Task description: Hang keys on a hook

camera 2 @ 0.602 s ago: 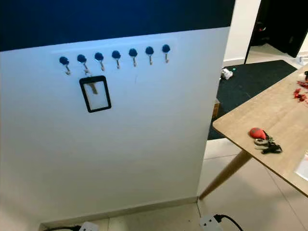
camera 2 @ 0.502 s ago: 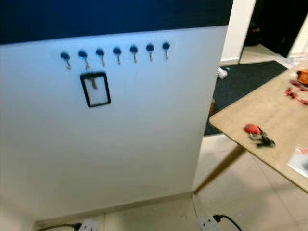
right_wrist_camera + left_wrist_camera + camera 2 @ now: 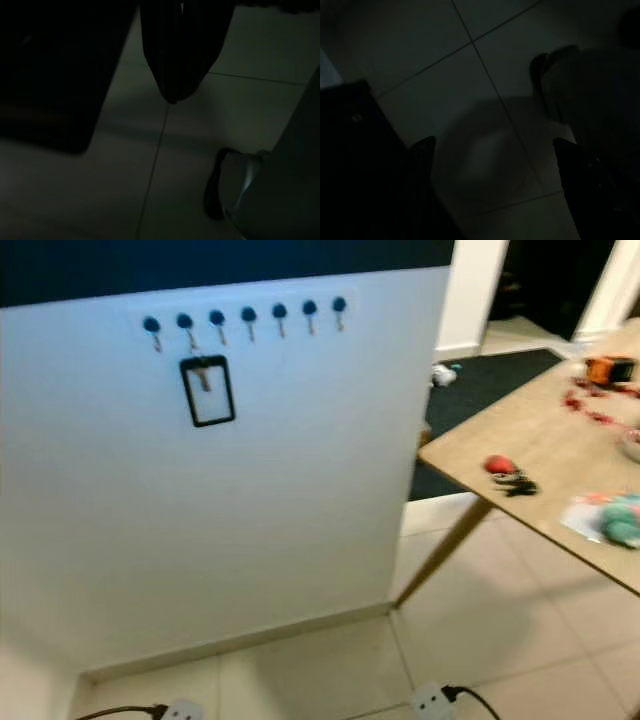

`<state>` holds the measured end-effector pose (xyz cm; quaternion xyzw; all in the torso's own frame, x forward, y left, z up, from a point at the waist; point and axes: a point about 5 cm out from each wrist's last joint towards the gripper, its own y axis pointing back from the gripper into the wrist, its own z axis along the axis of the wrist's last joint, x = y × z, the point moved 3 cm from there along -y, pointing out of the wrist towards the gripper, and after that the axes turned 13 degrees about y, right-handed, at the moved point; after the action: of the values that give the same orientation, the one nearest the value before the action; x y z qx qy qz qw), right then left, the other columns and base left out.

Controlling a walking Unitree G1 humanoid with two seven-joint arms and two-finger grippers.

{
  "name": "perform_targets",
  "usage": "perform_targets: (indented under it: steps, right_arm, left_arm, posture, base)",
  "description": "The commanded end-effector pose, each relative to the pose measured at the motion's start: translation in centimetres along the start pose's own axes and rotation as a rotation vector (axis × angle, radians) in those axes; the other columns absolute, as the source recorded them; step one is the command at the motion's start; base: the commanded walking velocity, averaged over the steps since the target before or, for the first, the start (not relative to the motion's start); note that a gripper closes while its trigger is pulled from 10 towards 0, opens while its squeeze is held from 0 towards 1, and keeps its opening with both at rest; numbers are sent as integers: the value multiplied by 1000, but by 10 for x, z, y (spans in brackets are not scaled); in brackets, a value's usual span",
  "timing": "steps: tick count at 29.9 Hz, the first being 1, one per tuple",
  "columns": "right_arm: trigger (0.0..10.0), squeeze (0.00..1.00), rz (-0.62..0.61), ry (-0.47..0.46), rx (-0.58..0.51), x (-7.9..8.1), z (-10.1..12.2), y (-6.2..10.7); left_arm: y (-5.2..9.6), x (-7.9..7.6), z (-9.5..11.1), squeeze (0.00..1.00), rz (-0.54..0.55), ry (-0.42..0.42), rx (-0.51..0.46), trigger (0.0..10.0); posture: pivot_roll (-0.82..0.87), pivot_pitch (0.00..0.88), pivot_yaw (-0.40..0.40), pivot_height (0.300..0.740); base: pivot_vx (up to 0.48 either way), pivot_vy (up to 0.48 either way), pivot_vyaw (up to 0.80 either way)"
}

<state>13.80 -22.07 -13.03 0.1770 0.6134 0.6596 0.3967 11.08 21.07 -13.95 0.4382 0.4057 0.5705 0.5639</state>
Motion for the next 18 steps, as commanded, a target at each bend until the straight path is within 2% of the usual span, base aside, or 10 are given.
perform_targets:
  steps: [1,18]
  right_arm:
    - [10000,0,22,2,3,5,-1,0]
    - [10000,0,33,-2,-5,8,0,0]
  left_arm:
    - [-1,-5,5,0,-20,-18,-14,10000]
    - [0,-3,9,0,-20,10,-31,10000]
  posture:
    - [-31,9,36,740]
    - [-29,14,38,740]
  base:
    - [0,0,-800]
    - [0,0,-799]
